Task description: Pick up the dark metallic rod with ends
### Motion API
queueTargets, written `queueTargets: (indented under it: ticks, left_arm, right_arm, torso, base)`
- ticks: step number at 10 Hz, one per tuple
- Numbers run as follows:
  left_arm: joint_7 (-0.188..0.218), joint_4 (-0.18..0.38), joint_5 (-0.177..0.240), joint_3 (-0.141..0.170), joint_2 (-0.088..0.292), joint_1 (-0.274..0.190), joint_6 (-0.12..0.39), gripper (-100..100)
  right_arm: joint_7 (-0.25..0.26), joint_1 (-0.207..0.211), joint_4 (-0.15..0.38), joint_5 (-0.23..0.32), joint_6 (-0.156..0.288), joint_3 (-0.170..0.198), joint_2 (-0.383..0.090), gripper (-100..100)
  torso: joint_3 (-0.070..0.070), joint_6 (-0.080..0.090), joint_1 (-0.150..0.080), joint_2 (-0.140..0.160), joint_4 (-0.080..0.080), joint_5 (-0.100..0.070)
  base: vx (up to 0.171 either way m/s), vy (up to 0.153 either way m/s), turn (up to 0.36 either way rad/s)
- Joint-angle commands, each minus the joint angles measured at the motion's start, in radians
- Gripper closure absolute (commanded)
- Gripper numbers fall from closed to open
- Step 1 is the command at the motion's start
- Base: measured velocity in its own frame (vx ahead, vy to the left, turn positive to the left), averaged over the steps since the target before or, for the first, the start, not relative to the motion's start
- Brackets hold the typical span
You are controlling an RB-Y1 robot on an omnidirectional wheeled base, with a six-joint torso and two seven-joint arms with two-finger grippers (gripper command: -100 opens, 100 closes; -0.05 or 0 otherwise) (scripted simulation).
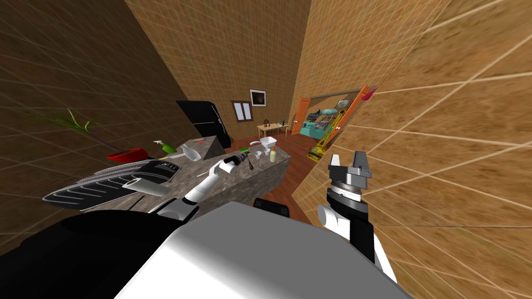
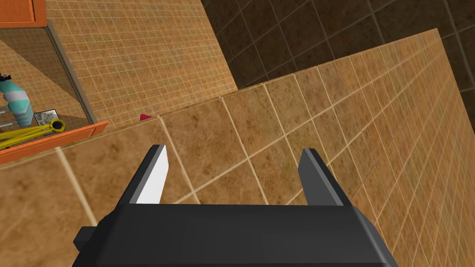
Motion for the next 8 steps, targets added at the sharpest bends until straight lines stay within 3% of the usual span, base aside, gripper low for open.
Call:
queueTargets:
  ticks: [1, 4, 5, 7, 8]
  left_arm:
    - [-0.015, 0.024, 0.013, -0.005, 0.011, -0.019, 0.050, -100]
    - [-0.042, 0.065, 0.041, -0.013, 0.035, -0.048, 0.129, -100]
    - [-0.069, 0.098, 0.068, -0.021, 0.058, -0.076, 0.163, -100]
    - [-0.069, 0.106, 0.068, -0.021, 0.058, -0.076, 0.194, -100]
    - [-0.096, 0.147, 0.095, -0.029, 0.078, -0.104, 0.233, -100]
  right_arm:
    - [0.000, 0.000, 0.000, 0.000, 0.000, 0.000, 0.000, 0]
    - [0.000, 0.000, 0.000, 0.000, 0.000, 0.000, 0.000, 0]
    - [0.000, 0.000, 0.000, 0.000, 0.000, 0.000, 0.000, 0]
    - [0.000, 0.000, 0.000, 0.000, 0.000, 0.000, 0.000, 0]
    - [0.000, 0.000, 0.000, 0.000, 0.000, 0.000, 0.000, 0]
  torso:
    - [0.000, 0.000, 0.000, 0.000, 0.000, 0.000]
    - [0.000, 0.000, 0.000, 0.000, 0.000, 0.000]
    - [0.000, 0.000, 0.000, 0.000, 0.000, 0.000]
    - [0.000, 0.000, 0.000, 0.000, 0.000, 0.000]
    - [0.000, -0.001, 0.000, 0.001, 0.000, 0.000]
  base:
    - [0.015, -0.016, -0.073]
    - [0.011, -0.011, -0.046]
    - [0.018, -0.018, -0.079]
    - [0.005, -0.005, -0.032]
    - [0.016, -0.015, -0.096]
